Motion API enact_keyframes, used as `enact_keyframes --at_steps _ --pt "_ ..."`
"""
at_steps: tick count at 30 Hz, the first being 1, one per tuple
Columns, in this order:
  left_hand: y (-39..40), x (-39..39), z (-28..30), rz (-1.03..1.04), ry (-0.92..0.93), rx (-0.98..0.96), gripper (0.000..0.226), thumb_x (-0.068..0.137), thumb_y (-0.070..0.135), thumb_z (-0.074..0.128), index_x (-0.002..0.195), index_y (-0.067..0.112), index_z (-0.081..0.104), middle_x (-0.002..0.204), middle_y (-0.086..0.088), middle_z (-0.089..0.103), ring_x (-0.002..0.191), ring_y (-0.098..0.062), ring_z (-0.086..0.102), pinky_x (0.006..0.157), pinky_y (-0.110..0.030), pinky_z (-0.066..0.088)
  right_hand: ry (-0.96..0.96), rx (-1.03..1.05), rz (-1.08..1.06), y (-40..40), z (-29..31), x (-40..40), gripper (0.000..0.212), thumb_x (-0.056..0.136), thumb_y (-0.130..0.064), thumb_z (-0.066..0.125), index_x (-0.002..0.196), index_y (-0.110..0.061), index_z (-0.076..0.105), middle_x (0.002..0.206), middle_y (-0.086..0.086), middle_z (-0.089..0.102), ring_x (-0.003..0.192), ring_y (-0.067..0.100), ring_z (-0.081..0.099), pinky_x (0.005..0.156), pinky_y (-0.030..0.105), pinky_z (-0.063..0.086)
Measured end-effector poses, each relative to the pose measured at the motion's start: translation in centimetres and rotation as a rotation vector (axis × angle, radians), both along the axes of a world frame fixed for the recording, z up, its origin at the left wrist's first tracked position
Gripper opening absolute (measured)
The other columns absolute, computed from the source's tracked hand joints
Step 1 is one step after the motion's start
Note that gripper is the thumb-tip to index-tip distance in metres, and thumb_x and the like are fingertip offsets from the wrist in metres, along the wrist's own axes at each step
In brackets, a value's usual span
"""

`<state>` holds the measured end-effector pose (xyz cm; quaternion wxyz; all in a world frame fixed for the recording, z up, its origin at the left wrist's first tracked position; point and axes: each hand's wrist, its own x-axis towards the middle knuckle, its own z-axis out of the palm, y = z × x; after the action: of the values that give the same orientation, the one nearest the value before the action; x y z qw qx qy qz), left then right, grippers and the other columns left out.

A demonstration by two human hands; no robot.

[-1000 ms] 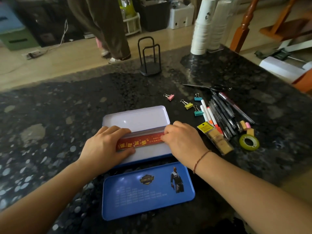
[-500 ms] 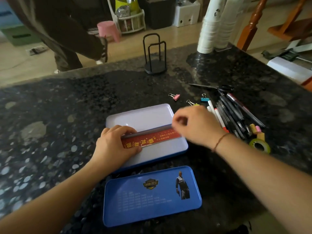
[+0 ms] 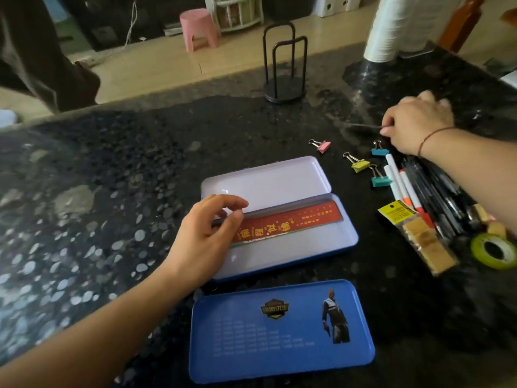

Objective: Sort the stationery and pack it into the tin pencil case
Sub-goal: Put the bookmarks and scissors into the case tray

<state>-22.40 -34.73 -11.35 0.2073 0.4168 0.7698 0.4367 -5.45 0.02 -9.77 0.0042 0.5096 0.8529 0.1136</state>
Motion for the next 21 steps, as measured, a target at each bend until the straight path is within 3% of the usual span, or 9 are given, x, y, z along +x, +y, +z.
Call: enact_keyframes --at_steps 2,4,8,11,13,15,17,21 --pt "-0.5 -0.6 0.4 0.002 0.048 0.005 0.016 0.097 0.026 0.053 0.103 0.034 0.066 0.098 0.016 0.061 0.095 -0.012 0.057 0.074 -0.020 0.045 0.113 0.047 0.047 -0.4 1.3 0.1 0.020 0.093 -0.030 0.055 0.103 -0.020 0.069 0.117 0.016 0.057 0.112 0.039 0.041 0.091 0.047 0.037" --pt "-1.0 -1.3 0.9 0.027 0.091 0.016 0.016 0.098 0.027 0.053 0.103 0.036 0.065 0.102 0.016 0.063 0.097 -0.011 0.058 0.077 -0.024 0.045 0.376 0.068 0.129 -1.6 3.5 0.3 0.027 0.095 -0.025 0.051 0.108 -0.008 0.066 0.117 0.024 0.054 0.111 0.043 0.042 0.090 0.048 0.039" --pt "-1.6 -1.7 2.1 0.108 0.030 0.087 0.020 0.097 0.012 0.053 0.108 0.024 0.065 0.105 0.008 0.066 0.090 -0.001 0.060 0.070 -0.011 0.046 0.841 0.011 0.306 -8.1 7.1 1.1 0.030 0.093 -0.028 0.054 0.103 -0.003 0.066 0.106 0.023 0.060 0.101 0.036 0.053 0.085 0.036 0.041" --pt "-2.1 -0.9 2.3 0.108 0.060 0.092 0.024 0.094 0.007 0.057 0.108 0.024 0.064 0.101 0.010 0.065 0.083 -0.004 0.060 0.066 -0.015 0.050 1.139 -0.309 0.361 -15.1 7.0 0.8 0.022 0.090 -0.028 0.061 0.085 -0.008 0.067 0.075 0.013 0.064 0.067 0.017 0.054 0.063 0.031 0.042" --pt "-2.5 -0.3 2.0 0.108 0.052 0.099 0.025 0.093 0.006 0.058 0.108 0.025 0.064 0.098 0.010 0.065 0.077 -0.005 0.059 0.063 -0.019 0.050 1.261 -0.598 0.291 -19.0 5.8 0.3 0.018 0.089 -0.023 0.064 0.079 -0.008 0.066 0.066 0.012 0.065 0.059 0.015 0.057 0.059 0.034 0.046" --pt "-2.9 0.2 1.9 0.101 0.069 0.114 0.025 0.093 0.006 0.060 0.109 0.025 0.064 0.097 0.010 0.064 0.077 -0.006 0.060 0.065 -0.022 0.050 1.292 -0.879 0.167 -22.0 4.4 -0.4 0.006 0.085 -0.014 0.068 0.080 -0.010 0.069 0.068 0.010 0.071 0.062 0.020 0.067 0.060 0.034 0.053" --pt "-3.4 0.6 1.7 0.067 0.169 0.112 0.025 0.092 0.008 0.062 0.110 0.024 0.063 0.101 0.013 0.063 0.087 -0.007 0.061 0.074 -0.029 0.052 1.219 -1.032 0.068 -24.0 3.5 -1.3 0.004 0.083 -0.008 0.068 0.080 -0.005 0.070 0.072 0.012 0.074 0.063 0.022 0.069 0.057 0.028 0.052" --pt "-3.9 0.9 1.2 -0.032 0.412 0.057 0.027 0.087 0.023 0.066 0.114 0.021 0.062 0.107 0.015 0.059 0.104 -0.009 0.057 0.091 -0.036 0.050 1.125 -1.266 -0.104 -25.1 2.6 -2.9 0.014 0.088 -0.010 0.059 0.090 0.003 0.066 0.081 0.019 0.073 0.052 0.020 0.062 0.037 0.021 0.035"
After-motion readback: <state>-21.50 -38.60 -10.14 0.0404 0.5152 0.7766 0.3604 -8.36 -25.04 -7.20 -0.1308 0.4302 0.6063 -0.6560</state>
